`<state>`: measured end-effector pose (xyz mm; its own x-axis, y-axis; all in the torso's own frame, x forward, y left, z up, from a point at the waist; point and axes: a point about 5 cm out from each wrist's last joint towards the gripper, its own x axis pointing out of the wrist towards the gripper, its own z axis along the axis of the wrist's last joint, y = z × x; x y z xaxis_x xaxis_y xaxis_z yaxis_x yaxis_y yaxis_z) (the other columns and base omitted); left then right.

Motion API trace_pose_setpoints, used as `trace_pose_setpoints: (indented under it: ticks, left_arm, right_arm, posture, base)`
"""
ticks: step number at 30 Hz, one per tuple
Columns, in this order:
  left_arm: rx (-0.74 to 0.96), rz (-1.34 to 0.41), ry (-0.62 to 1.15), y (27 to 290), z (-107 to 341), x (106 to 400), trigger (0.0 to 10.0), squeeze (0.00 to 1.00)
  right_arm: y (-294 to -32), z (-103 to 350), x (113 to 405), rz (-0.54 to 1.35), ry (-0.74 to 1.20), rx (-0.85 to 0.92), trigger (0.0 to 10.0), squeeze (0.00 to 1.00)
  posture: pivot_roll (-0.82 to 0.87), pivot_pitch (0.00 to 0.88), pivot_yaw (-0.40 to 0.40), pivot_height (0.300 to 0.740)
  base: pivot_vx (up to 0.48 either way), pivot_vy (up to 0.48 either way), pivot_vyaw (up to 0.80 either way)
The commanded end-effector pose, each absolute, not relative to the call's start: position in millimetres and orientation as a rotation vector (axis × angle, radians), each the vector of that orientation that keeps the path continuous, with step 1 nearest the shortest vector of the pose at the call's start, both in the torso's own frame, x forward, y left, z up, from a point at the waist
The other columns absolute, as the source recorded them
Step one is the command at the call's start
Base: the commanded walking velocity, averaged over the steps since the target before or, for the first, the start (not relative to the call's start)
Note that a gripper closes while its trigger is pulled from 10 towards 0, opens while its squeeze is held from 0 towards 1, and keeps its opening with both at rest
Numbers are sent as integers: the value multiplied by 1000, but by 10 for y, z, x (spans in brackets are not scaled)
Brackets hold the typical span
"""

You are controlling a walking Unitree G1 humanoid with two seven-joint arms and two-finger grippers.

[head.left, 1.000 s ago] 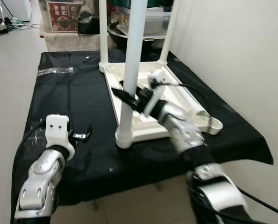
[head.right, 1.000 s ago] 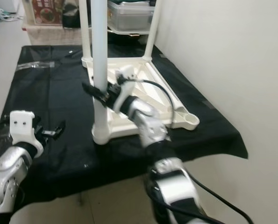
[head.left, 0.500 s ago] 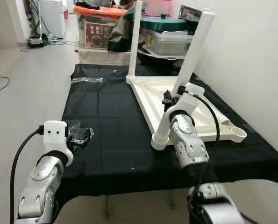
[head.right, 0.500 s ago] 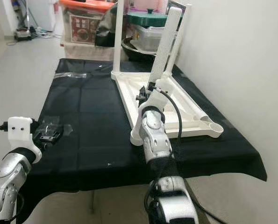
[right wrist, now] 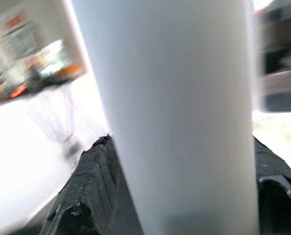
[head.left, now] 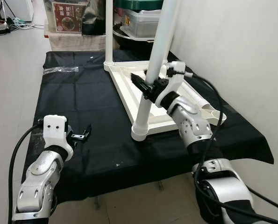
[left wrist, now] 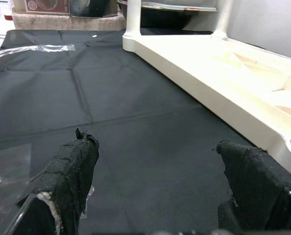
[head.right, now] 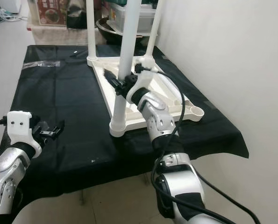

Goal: Building children table

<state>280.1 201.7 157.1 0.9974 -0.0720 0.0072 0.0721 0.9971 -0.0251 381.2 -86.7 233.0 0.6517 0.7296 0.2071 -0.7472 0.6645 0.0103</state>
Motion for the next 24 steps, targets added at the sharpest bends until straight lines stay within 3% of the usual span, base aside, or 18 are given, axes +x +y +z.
trace_pose_setpoints:
  ticks: [1,4,5,7,8,10,11,15,16,17,18,20,21,24]
  left_arm:
    - [-25,-84,2,2002,1550,2813,10000,0]
    - [-25,-87,2,1993,1551,2812,10000,0]
    - [-26,-90,2,1980,1550,2807,10000,0]
    - [-26,-90,2,1980,1550,2807,10000,0]
    - [-27,-91,2,1970,1550,2802,10000,0]
    - [-28,-92,1,1962,1552,2799,10000,0]
    - [-29,-92,1,1957,1553,2794,10000,0]
    - [-29,-92,1,1957,1553,2794,10000,0]
    - [-30,-92,0,1957,1558,2790,10000,0]
    - [-30,-94,-2,1954,1563,2784,10000,0]
    - [-30,-95,-2,1952,1566,2780,10000,0]
    - [-30,-95,-2,1952,1566,2780,10000,0]
    - [-30,-96,-3,1951,1569,2776,10000,0]
    - [-31,-98,-3,1946,1570,2773,10000,0]
  right_arm:
    - [-809,2117,3753,990,-102,31,10000,0]
    - [-795,2032,3729,1045,-64,-8,10000,0]
    - [-769,1961,3697,1094,-40,-35,4275,0]
    - [-769,1961,3697,1094,-40,-35,4275,0]
    - [-733,1914,3666,1143,-36,-31,0,0]
    - [-699,1876,3690,1101,-24,-39,0,0]
    - [-706,1845,3785,914,-13,-63,0,0]
    - [-706,1845,3785,914,-13,-63,0,0]
    - [-785,1808,3907,651,30,-54,0,0]
    - [-1051,1671,3966,240,93,14,0,0]
    - [-1257,1553,3951,-20,149,55,0,0]
    - [-1257,1553,3951,-20,149,55,0,0]
    - [-1302,1481,3863,-140,152,79,0,0]
    - [-1218,1459,3762,-134,141,89,0,0]
  posture:
    - [125,0,-119,740]
    - [134,0,-124,740]
    - [139,0,-127,740]
    - [139,0,-127,740]
    - [144,0,-131,740]
    - [146,0,-132,740]
    - [144,0,-131,740]
    - [144,0,-131,740]
    - [141,0,-130,740]
    - [132,0,-122,740]
    - [132,0,-122,740]
    - [132,0,-122,740]
    - [128,0,-116,740]
    - [119,0,-106,740]
  base:
    - [0,0,0]
    - [0,0,0]
    - [0,0,0]
    - [0,0,0]
    - [0,0,0]
    - [0,0,0]
    - [0,0,0]
    - [0,0,0]
    - [0,0,0]
    - [0,0,0]
    - [0,0,0]
    - [0,0,0]
    - [0,0,0]
    - [0,0,0]
